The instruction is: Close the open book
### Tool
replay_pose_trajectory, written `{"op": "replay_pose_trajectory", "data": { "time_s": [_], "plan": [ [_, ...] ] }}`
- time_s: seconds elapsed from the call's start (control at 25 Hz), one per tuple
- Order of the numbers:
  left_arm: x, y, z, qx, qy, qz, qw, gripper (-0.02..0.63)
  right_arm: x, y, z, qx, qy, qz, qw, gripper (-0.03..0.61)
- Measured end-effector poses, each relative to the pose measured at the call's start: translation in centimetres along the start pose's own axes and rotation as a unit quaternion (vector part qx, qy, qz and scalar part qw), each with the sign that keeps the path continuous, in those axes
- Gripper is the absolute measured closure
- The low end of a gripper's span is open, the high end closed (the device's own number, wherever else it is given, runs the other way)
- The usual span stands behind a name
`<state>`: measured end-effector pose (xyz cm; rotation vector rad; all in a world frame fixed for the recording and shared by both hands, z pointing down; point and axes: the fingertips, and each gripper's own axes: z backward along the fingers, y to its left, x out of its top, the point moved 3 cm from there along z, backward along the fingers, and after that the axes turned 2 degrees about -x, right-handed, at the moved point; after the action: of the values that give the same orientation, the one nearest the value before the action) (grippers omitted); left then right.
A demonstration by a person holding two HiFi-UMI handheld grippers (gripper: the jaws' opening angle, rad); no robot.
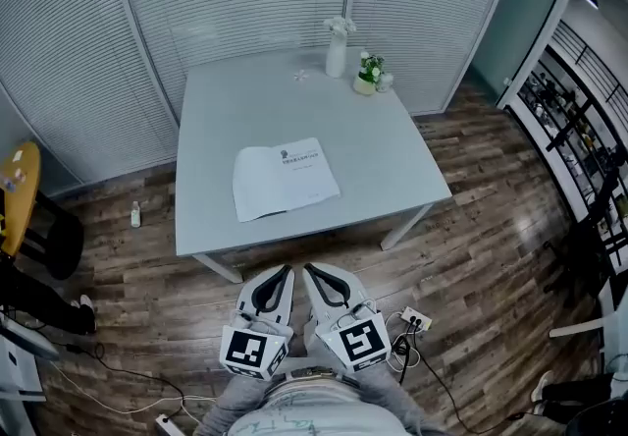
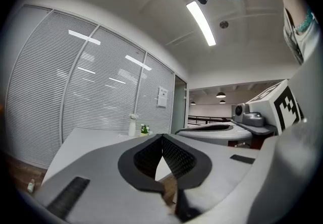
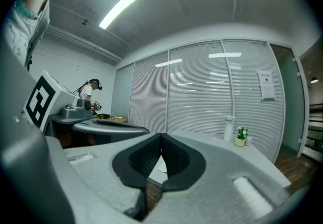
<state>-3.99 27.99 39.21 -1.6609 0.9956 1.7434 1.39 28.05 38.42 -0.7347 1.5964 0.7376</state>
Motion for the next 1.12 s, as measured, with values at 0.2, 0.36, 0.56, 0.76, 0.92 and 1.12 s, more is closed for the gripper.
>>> {"op": "replay_pose_trajectory", "data": {
  "time_s": [0.2,0.36,0.56,0.76,0.92,1.12],
  "plan": [
    [0.6,1.7,-3.7,0.010,0.010,0.001,0.9999,0.615,0.4,-3.3,-2.5,0.008,0.007,-0.009,1.000,0.578],
    [0.9,2.5,-6.3,0.022,0.012,-0.001,0.9997,0.615,0.5,-5.6,-4.3,0.024,0.005,-0.010,1.000,0.578],
    [1.1,3.4,-9.3,0.031,0.011,0.002,0.9995,0.615,0.5,-8.2,-6.3,0.041,0.004,-0.011,0.999,0.578],
    [0.9,4.1,-11.2,0.047,0.009,0.002,0.9988,0.615,0.6,-10.2,-7.5,0.054,0.002,-0.008,0.998,0.578],
    [0.9,4.7,-12.5,0.060,0.003,0.005,0.9982,0.615,0.3,-11.2,-8.5,0.068,-0.003,0.004,0.998,0.578],
    [1.3,5.6,-13.4,0.065,0.001,0.014,0.9978,0.615,0.0,-11.8,-9.8,0.073,0.002,0.007,0.997,0.578]
  ]
}}
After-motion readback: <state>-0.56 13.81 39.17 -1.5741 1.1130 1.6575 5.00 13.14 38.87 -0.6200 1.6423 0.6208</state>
